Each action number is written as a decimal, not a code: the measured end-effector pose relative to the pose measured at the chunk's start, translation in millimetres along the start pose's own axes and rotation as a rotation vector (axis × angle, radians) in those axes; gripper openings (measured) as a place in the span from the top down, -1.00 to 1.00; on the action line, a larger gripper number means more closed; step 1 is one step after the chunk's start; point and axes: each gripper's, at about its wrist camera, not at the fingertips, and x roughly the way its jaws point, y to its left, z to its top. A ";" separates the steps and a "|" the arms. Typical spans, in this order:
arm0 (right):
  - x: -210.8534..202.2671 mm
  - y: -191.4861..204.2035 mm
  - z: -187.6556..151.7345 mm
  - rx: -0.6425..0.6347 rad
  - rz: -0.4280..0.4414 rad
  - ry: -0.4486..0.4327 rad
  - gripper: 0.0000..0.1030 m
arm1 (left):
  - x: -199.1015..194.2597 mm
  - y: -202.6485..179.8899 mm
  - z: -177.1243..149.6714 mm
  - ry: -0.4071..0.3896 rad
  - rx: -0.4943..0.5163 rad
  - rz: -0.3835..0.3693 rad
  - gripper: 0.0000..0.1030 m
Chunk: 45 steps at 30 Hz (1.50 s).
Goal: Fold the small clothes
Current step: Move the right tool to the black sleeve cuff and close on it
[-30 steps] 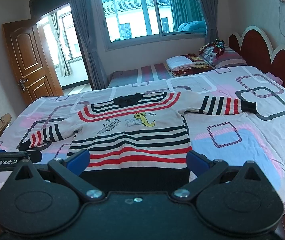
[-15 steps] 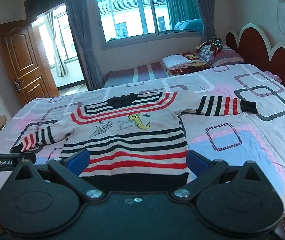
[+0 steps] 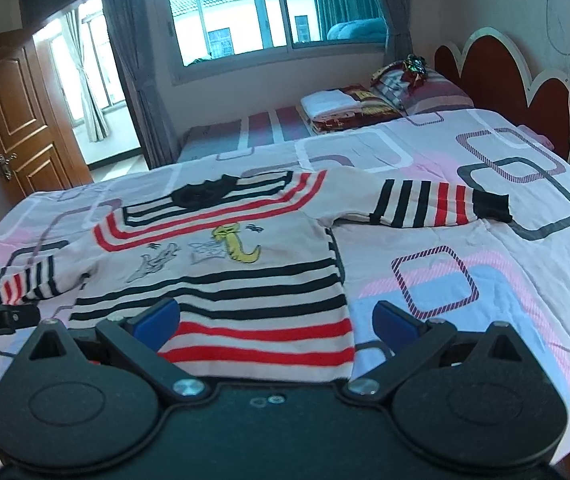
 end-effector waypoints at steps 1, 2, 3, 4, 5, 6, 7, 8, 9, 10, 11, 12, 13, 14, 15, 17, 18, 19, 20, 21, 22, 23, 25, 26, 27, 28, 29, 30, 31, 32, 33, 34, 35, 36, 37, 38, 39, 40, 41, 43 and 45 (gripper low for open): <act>6.3 -2.6 2.5 -0.002 -0.007 0.001 -0.99 | 6.7 -1.6 3.2 0.002 -0.001 0.002 -1.00; 12.6 -5.6 5.2 -0.002 -0.016 0.002 -0.99 | 14.0 -4.0 6.7 0.006 -0.006 0.004 -1.00; 19.6 -9.3 8.0 0.001 -0.025 0.004 -0.99 | 22.0 -6.5 10.0 0.009 -0.013 0.003 -1.00; 27.2 -13.7 11.1 0.006 -0.033 0.007 -0.99 | 29.3 -8.5 13.0 0.012 -0.019 0.000 -1.00; 34.0 -18.1 13.8 0.010 -0.040 0.010 -0.99 | 38.5 -11.8 16.7 0.020 -0.026 -0.003 -1.00; 42.1 -23.3 17.0 0.015 -0.047 0.014 -0.99 | 47.5 -15.5 20.3 0.029 -0.030 -0.007 -1.00; 49.2 -27.7 19.6 0.018 -0.054 0.019 -0.99 | 55.8 -19.0 23.1 0.036 -0.032 -0.011 -1.00; 57.8 -33.5 22.8 0.023 -0.065 0.024 -0.99 | 64.0 -23.0 26.0 0.043 -0.035 -0.016 -1.00; 64.9 -38.7 25.3 0.029 -0.073 0.025 -0.99 | 71.6 -27.3 28.1 0.047 -0.037 -0.022 -1.00; 72.4 -44.7 27.9 0.038 -0.079 0.026 -0.98 | 79.2 -31.5 30.7 0.050 -0.038 -0.025 -1.00; 79.4 -50.2 30.1 0.050 -0.086 0.029 -0.98 | 85.8 -35.3 33.1 0.053 -0.035 -0.024 -1.00; 87.2 -56.8 32.7 0.064 -0.092 0.033 -0.96 | 94.2 -41.3 36.0 0.055 -0.029 -0.022 -1.00; 94.7 -63.5 35.4 0.077 -0.097 0.036 -0.93 | 102.9 -47.9 39.1 0.059 -0.019 -0.020 -1.00; 103.1 -70.0 38.5 0.086 -0.102 0.041 -0.91 | 108.9 -53.4 41.4 0.065 -0.011 -0.018 -1.00; 111.3 -76.3 41.5 0.094 -0.111 0.049 -0.89 | 117.1 -60.1 44.7 0.070 -0.003 -0.019 -1.00; 127.8 -88.3 47.5 0.104 -0.128 0.062 -0.88 | 131.1 -71.6 50.8 0.073 0.009 -0.019 -1.00; 135.9 -94.3 50.2 0.108 -0.141 0.068 -0.87 | 138.3 -77.6 54.1 0.076 0.013 -0.018 -1.00; 143.8 -101.2 53.0 0.112 -0.151 0.071 -0.85 | 146.7 -84.7 58.1 0.079 0.015 -0.022 -1.00; 151.4 -108.4 55.7 0.119 -0.162 0.076 -0.83 | 152.0 -89.0 60.8 0.079 0.016 -0.025 -1.00; 159.5 -116.9 58.7 0.128 -0.175 0.082 -0.78 | 159.5 -95.6 64.0 0.077 0.019 -0.028 -1.00; 167.8 -125.5 61.7 0.139 -0.188 0.089 -0.75 | 166.3 -100.9 66.7 0.080 0.024 -0.029 -1.00; 174.6 -134.3 63.7 0.150 -0.199 0.091 -0.73 | 173.5 -107.1 69.3 0.087 0.031 -0.027 -1.00; 190.1 -153.9 67.7 0.185 -0.226 0.103 -0.66 | 188.4 -120.1 75.0 0.097 0.048 -0.026 -1.00; 197.4 -163.7 69.2 0.203 -0.238 0.106 -0.65 | 193.1 -124.3 76.3 0.102 0.056 -0.023 -1.00; 204.3 -174.0 70.5 0.219 -0.258 0.112 -0.62 | 199.1 -130.0 78.5 0.105 0.065 -0.021 -1.00; 210.7 -184.4 71.9 0.236 -0.274 0.119 -0.60 | 204.5 -135.1 80.5 0.105 0.074 -0.020 -1.00; 215.7 -193.0 72.8 0.252 -0.284 0.122 -0.59 | 208.3 -138.0 81.9 0.104 0.081 -0.020 -1.00; 222.2 -203.3 74.0 0.275 -0.297 0.129 -0.58 | 213.6 -142.3 84.2 0.107 0.088 -0.017 -1.00; 226.8 -212.7 75.0 0.298 -0.305 0.135 -0.56 | 217.3 -143.4 85.5 0.109 0.091 -0.014 -1.00; 229.9 -221.0 75.8 0.317 -0.310 0.136 -0.56 | 221.4 -145.8 87.1 0.108 0.094 -0.009 -1.00; 234.3 -229.7 76.9 0.336 -0.321 0.137 -0.55 | 226.8 -148.5 89.2 0.108 0.097 -0.002 -1.00; 238.0 -236.1 77.9 0.346 -0.332 0.136 -0.55 | 231.9 -149.7 90.9 0.111 0.097 0.003 -1.00; 241.5 -241.2 78.8 0.355 -0.338 0.136 -0.55 | 237.0 -151.3 92.3 0.116 0.095 0.009 -1.00; 245.8 -246.3 79.7 0.365 -0.342 0.140 -0.55 | 242.6 -152.9 94.0 0.121 0.093 0.016 -1.00; 250.2 -251.1 80.6 0.372 -0.348 0.148 -0.55 | 247.5 -153.7 95.2 0.123 0.092 0.024 -1.00; 254.9 -255.4 80.9 0.380 -0.356 0.154 -0.54 | 252.2 -154.6 96.4 0.126 0.089 0.033 -1.00; 259.7 -259.9 81.3 0.389 -0.363 0.156 -0.54 | 256.0 -155.1 97.5 0.131 0.085 0.036 -1.00; 262.8 -263.9 81.6 0.396 -0.368 0.152 -0.54 | 258.8 -154.6 98.2 0.134 0.079 0.035 -1.00; 265.8 -267.5 82.3 0.399 -0.378 0.145 -0.53 | 260.9 -153.6 98.5 0.134 0.071 0.033 -1.00; 270.4 -273.9 85.1 0.405 -0.397 0.117 -0.38 | 263.8 -151.7 98.4 0.131 0.061 0.035 -1.00; 273.3 -280.5 87.7 0.421 -0.409 0.087 -0.10 | 266.2 -149.6 98.2 0.139 0.056 0.038 -1.00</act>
